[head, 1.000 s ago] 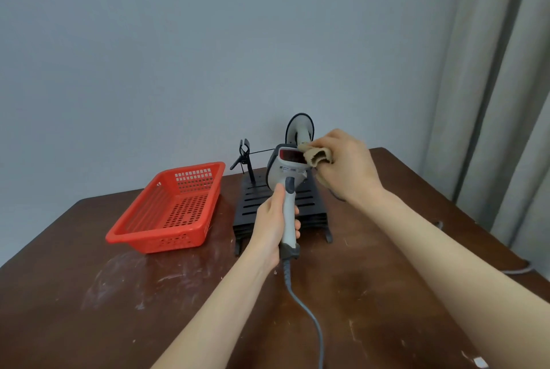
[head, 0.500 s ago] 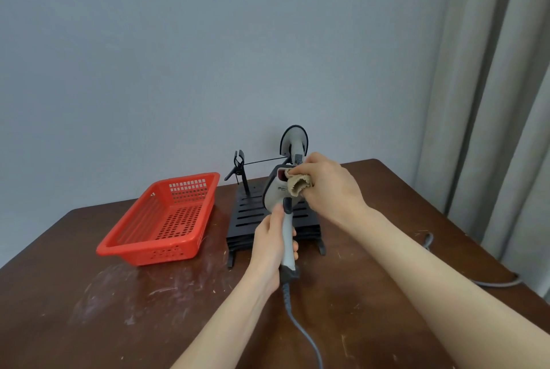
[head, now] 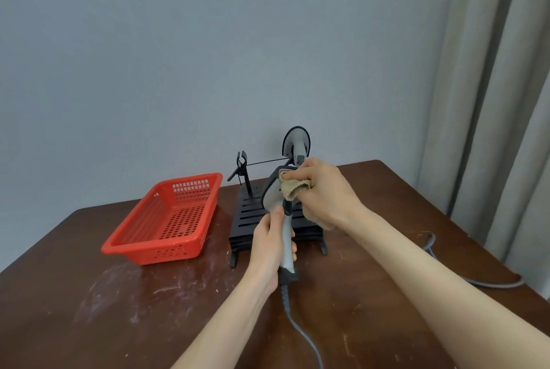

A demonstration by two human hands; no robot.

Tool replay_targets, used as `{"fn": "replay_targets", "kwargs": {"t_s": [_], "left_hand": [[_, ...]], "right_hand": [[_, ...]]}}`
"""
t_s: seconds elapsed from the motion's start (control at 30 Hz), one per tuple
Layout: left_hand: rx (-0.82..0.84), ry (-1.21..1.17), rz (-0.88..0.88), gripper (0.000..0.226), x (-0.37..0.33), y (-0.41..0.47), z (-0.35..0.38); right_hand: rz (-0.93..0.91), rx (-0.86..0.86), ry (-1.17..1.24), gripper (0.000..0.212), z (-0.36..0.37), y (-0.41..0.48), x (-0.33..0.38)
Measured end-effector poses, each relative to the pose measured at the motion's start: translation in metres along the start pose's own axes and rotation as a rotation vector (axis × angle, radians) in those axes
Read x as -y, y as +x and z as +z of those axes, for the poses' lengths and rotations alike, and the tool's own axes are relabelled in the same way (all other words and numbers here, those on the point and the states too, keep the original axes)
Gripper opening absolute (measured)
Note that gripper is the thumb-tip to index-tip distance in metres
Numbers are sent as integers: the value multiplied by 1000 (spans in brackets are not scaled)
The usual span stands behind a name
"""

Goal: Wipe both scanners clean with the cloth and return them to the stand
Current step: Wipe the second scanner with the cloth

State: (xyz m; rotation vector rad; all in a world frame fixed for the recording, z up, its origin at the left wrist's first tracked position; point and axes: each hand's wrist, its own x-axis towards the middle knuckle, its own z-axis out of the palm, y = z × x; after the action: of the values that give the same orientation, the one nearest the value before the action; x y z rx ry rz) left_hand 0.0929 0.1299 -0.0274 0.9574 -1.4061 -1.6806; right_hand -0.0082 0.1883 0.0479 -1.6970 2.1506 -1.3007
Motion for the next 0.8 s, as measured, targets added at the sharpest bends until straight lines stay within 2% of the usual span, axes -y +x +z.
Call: {"fn": "replay_targets", "kwargs": {"t_s": [0.17,0.33,0.4,0.5,0.57,0.63,0.73,0.8], "left_hand": [[-15,-71,8,34,-3,-1,-4],[-4,-53,33,35,-3,-3,-4],[0,-32,38,32,0,-2,-4],[12,9,62,31,3,-3,-3],[5,9,76,30,3,-3,-3],[-12,1,82,29,4,-3,-3],[-35,-32,100,29,4,-1,-7],[-36,-20,127,27,4,1,-7]], "right_hand": [[15,-57,-307,31,-8,-2,-4],[24,-95,-404,32,-8,-9,-3],[22,-95,-303,29,-4,-8,-2],[7,-55,7,31,2,-5,-1],[-4,-42,100,30,3,-5,1],[15,-48,14,32,3,-6,1],[52,-66,-257,34,-4,-8,-3],[73,-69,-323,32,-9,-10,-4]]}}
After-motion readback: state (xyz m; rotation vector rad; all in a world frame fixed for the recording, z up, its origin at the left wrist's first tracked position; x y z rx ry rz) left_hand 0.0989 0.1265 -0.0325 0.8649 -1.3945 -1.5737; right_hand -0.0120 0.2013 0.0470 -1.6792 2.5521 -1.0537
